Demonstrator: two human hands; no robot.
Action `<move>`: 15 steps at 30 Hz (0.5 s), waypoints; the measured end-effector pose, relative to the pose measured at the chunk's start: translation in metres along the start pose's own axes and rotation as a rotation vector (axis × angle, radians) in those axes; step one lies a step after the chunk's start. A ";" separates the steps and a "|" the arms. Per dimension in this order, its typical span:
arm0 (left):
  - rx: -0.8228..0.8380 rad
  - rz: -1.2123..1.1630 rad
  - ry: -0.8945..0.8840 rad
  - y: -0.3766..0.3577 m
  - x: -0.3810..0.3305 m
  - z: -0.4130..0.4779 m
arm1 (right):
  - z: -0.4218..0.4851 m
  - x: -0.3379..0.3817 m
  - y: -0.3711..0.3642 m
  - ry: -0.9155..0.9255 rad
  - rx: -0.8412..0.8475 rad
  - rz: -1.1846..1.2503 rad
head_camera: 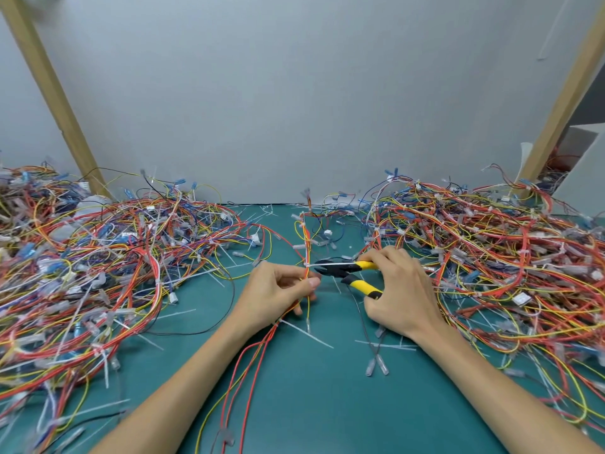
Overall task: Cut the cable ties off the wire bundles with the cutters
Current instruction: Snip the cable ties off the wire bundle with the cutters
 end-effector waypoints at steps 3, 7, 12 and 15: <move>-0.002 0.002 -0.017 0.000 0.001 0.000 | 0.000 0.001 0.000 0.010 -0.013 -0.029; -0.011 0.014 -0.029 0.001 0.001 0.001 | 0.001 0.003 0.001 0.015 -0.040 -0.061; 0.003 0.007 -0.013 -0.001 0.002 0.001 | 0.001 0.005 0.001 0.023 -0.063 -0.095; 0.010 0.049 0.018 -0.002 0.003 0.002 | 0.001 0.006 0.000 0.035 -0.064 -0.108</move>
Point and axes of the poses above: each hand's wrist, its own z-axis towards the middle knuckle, its own y-axis out of the back of the hand, x = y × z, the point moved 4 cm from there along z, towards the middle knuckle, and after that the axes turned 15 degrees about x, right-handed, at the moved point
